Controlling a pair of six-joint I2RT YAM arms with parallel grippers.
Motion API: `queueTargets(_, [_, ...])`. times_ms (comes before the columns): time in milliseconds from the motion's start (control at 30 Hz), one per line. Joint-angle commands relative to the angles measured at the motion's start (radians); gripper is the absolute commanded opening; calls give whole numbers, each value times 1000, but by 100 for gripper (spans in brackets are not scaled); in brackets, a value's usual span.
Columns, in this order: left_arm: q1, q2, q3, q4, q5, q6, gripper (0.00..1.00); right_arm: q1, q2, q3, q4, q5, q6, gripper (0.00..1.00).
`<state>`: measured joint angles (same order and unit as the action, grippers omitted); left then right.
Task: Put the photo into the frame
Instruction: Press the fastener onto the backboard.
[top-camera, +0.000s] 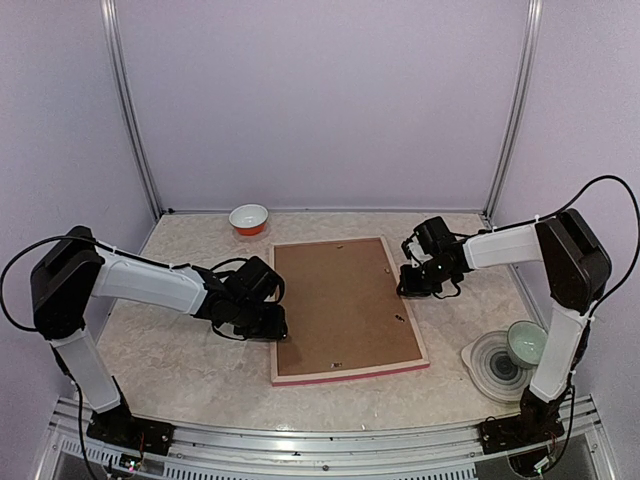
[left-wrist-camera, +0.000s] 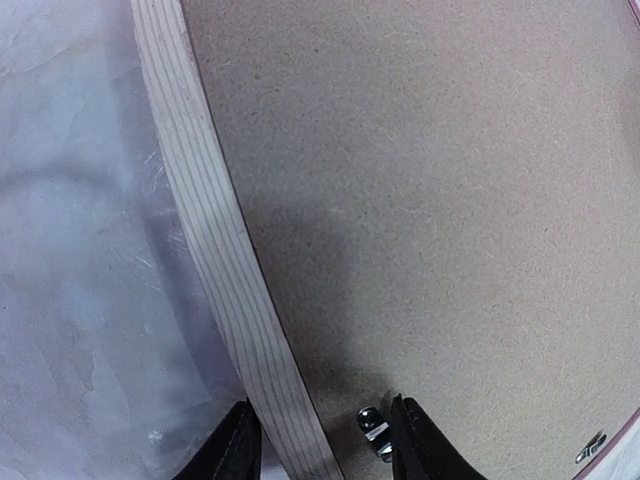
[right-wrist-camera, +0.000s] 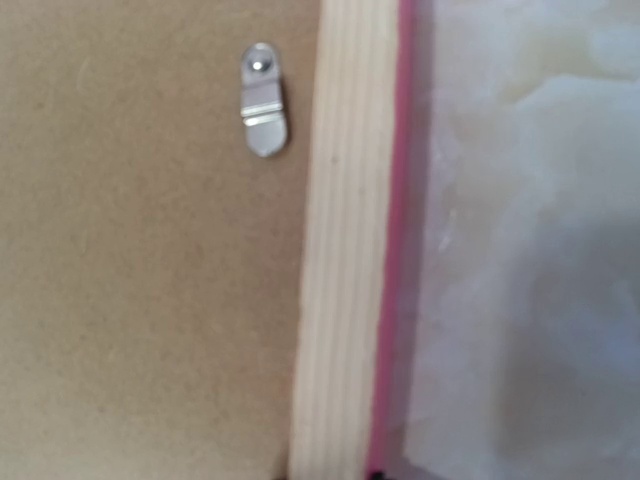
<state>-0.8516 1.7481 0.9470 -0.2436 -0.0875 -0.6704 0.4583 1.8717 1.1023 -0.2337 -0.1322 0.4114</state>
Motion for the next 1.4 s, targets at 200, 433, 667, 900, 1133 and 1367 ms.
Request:
queueTargets(200, [-13, 28, 16, 42, 30, 4, 41, 23, 21, -21, -24, -48, -33, 10])
queueTargets(433, [-15, 10, -1, 29, 32, 5, 36, 23, 22, -19, -25, -51, -31, 10])
queueTargets(667, [-15, 6, -7, 27, 25, 5, 33, 23, 21, -19, -27, -50, -33, 10])
queueTargets(900, [-14, -2, -11, 33, 32, 5, 22, 23, 20, -18, -30, -53, -34, 10])
queueTargets(1133, [-7, -24, -13, 26, 34, 8, 23, 23, 17, -16, -28, -55, -34, 10])
queueTargets(1367, [-1, -39, -22, 25, 31, 8, 24, 24, 15, -18, -30, -54, -33, 10])
